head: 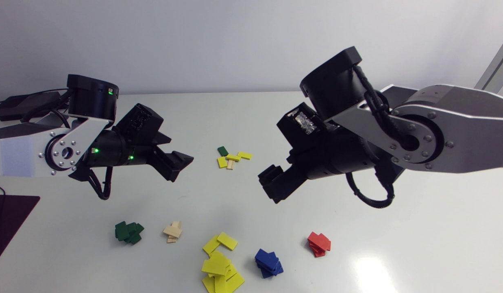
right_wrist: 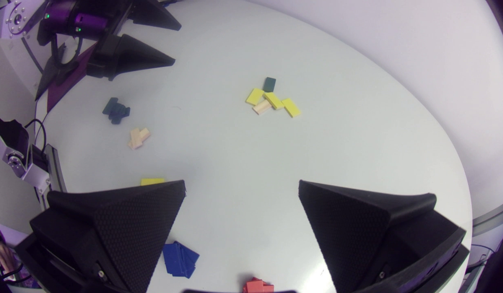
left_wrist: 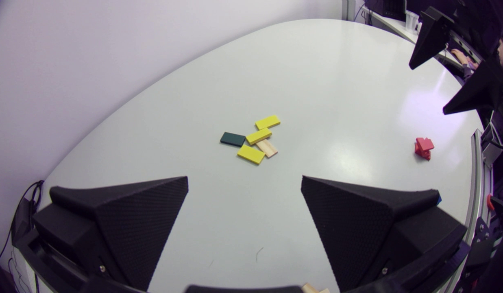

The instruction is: Take domino bricks one by one from the mixed stack on the table and place each onto the existing stack of the same color.

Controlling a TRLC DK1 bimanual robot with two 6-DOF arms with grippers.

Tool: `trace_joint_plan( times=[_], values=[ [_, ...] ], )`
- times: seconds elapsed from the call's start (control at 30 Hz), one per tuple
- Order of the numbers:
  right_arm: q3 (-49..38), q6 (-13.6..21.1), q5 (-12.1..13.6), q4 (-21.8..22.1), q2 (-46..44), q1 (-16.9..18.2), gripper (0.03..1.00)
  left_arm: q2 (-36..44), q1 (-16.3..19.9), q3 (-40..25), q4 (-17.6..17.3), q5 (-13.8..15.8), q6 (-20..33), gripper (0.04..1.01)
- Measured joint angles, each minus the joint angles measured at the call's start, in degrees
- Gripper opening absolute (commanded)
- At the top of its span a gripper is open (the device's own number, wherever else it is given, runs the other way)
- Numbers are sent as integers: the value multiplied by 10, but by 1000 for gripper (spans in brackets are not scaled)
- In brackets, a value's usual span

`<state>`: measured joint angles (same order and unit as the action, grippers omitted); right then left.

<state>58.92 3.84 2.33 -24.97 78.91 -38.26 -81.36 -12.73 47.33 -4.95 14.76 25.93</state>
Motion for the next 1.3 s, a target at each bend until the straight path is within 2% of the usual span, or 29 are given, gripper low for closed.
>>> trace_joint_plan(
  times=[0.3,0.5,0.6,0.67,0.83,1.1,1.3],
  values=[
    [5,0,0,1,15,0,977,-62,24,7,30,39,33,990],
    [5,0,0,1,16,0,977,-134,55,48,37,90,76,990],
    [7,0,0,1,21,-1,977,-169,63,75,38,135,100,990],
    [8,0,0,1,24,-3,977,-188,63,88,38,153,116,990],
    [8,0,3,1,27,-11,977,-236,60,115,37,181,156,990],
    [8,0,20,1,27,-10,977,-303,48,163,4,223,219,990],
    [8,0,24,1,27,-10,977,-354,48,201,-22,241,261,990]
  ],
)
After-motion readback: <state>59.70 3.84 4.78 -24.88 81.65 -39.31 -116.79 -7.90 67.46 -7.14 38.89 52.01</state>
